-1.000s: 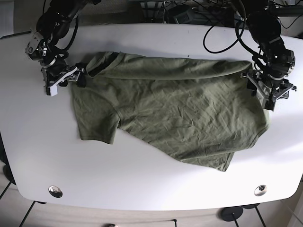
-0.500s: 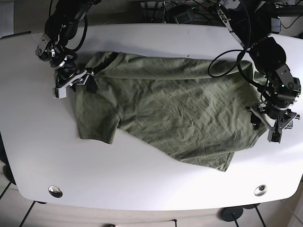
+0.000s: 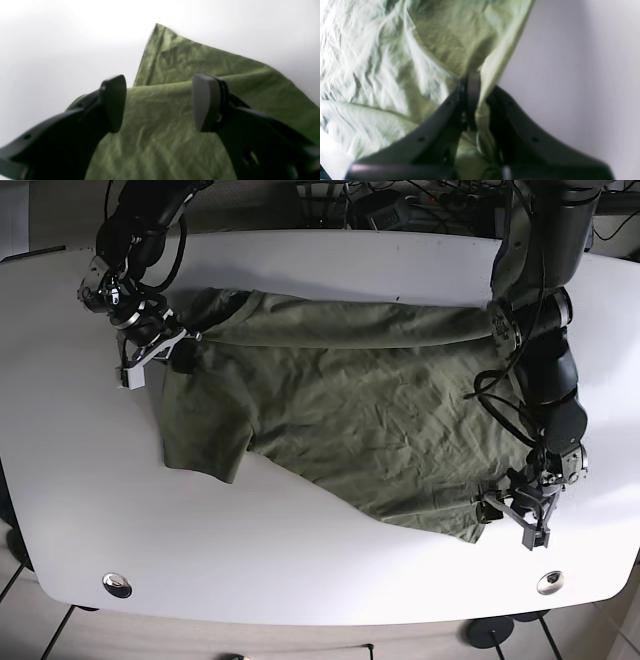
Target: Fold the T-shirt properly
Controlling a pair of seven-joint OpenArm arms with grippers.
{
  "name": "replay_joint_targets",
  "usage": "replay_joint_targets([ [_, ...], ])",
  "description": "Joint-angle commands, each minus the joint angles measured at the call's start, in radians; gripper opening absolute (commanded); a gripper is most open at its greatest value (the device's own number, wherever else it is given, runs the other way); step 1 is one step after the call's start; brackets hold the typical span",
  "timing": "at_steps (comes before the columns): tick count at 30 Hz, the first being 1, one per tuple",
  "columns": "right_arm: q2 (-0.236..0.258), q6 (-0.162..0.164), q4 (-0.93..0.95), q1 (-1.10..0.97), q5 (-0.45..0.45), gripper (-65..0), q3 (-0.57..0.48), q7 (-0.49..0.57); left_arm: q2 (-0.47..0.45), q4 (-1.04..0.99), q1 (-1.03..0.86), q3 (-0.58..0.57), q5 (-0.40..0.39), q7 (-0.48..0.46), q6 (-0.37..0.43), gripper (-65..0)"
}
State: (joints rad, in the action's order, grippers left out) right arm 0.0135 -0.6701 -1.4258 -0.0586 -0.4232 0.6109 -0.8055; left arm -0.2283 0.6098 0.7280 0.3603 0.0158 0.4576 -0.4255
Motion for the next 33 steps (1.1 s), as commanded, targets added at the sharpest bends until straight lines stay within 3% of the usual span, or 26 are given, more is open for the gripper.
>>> replay_joint_targets([
  [1,0.007,0.0,-0.011,0.006,0.007,-62.3,0.001,-0.008,-0.03,-0.092,0.072,-0.019,-0.01,-0.102,0.004,-25.7],
  [6,0.007,-0.003,-0.01,0.006,0.007,-62.3,0.001,-0.008,-0.032,-0.205,0.106,-0.054,-0.01,-0.239,0.159,-9.6],
  [14,0.007,-0.004,-0.01,0.006,0.007,-62.3,-0.001,-0.008,-0.078,-0.239,0.015,-0.054,-0.009,-0.277,0.169,-8.9],
  [20,0.01,-0.006,-0.008,0.007,0.011,-62.1,-0.001,-0.007,-0.095,-0.238,-0.078,-0.054,-0.014,-0.273,0.116,-10.1],
  [24,0.01,-0.006,-0.008,0.009,0.011,-62.1,-0.004,-0.007,-0.095,-0.195,-0.155,-0.048,-0.018,-0.187,0.057,-32.2],
  [27,0.012,-0.006,-0.014,0.007,0.013,-62.1,-0.004,-0.008,-0.093,0.052,-0.308,0.056,-0.021,-0.023,-0.065,-50.7],
  [29,0.012,-0.006,-0.01,0.004,0.013,-62.1,-0.004,-0.008,-0.043,0.315,-0.457,0.127,-0.017,0.086,-0.155,-56.2],
  [33,0.012,-0.006,-0.014,-0.007,0.013,-62.1,-0.004,-0.008,-0.016,0.628,-0.661,0.131,-0.018,0.185,-0.177,-60.0],
])
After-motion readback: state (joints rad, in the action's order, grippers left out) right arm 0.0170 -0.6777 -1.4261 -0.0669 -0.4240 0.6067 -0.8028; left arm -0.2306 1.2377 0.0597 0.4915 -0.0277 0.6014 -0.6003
